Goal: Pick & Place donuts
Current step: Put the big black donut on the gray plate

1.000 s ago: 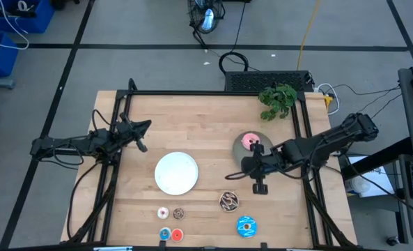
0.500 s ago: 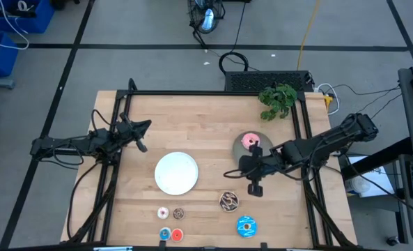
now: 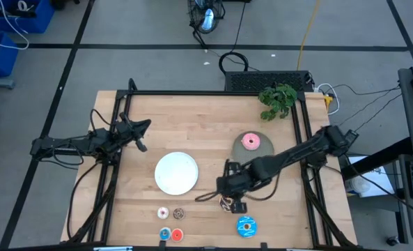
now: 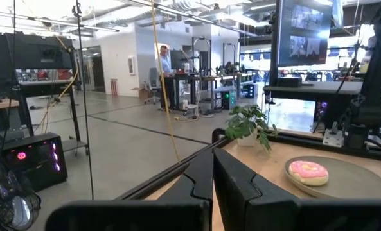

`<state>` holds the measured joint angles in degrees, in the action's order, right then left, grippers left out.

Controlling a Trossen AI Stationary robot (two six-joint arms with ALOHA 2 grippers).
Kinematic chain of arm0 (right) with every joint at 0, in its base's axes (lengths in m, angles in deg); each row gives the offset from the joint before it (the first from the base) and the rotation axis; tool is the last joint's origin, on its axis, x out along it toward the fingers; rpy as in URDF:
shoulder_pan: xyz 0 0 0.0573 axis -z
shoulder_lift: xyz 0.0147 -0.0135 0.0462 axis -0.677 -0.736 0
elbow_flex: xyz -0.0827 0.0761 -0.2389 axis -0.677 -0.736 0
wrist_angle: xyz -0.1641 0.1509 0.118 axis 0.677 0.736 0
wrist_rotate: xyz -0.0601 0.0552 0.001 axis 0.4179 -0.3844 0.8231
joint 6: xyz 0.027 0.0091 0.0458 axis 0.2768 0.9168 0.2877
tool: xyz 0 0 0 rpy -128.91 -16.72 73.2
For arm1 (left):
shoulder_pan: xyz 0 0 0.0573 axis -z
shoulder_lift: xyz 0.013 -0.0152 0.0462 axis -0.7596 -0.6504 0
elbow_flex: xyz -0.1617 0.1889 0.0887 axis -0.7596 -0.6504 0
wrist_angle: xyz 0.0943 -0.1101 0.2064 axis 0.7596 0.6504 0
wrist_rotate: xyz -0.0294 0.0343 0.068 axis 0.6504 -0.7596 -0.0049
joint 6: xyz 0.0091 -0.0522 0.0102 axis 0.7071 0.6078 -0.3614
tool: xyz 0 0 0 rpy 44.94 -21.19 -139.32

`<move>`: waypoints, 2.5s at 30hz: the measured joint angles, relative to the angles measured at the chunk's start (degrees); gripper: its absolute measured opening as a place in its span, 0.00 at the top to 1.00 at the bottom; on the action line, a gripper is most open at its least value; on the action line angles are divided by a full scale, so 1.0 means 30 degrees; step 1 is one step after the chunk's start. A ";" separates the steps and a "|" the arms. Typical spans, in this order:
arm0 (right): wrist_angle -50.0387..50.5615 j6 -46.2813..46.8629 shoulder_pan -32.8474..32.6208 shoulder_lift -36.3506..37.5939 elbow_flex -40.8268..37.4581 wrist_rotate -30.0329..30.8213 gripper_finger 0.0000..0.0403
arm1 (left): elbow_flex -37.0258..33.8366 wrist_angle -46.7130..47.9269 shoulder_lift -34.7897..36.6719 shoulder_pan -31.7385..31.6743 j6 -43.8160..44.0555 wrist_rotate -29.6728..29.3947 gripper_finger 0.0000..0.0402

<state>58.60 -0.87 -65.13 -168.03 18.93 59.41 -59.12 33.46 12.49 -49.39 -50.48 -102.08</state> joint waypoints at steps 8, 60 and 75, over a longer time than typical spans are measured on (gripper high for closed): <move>0.0652 -0.1760 -0.0285 -0.2144 0.0459 -0.0013 0.99 | 0.0004 0.0104 0.0004 0.0000 0.0036 0.0076 0.96; -0.6201 -0.1149 -0.0234 -0.2173 -0.5825 0.0499 0.35 | 0.0002 0.0459 0.0000 -0.0001 0.0000 0.0039 0.96; -0.8403 -0.1432 0.0160 -0.2092 -0.7886 0.0045 0.36 | 0.0003 0.0459 0.0004 -0.0007 0.0000 0.0032 0.96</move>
<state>33.39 -5.17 -64.65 -174.31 -4.73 59.55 -59.11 34.84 12.50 -49.42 -50.48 -101.98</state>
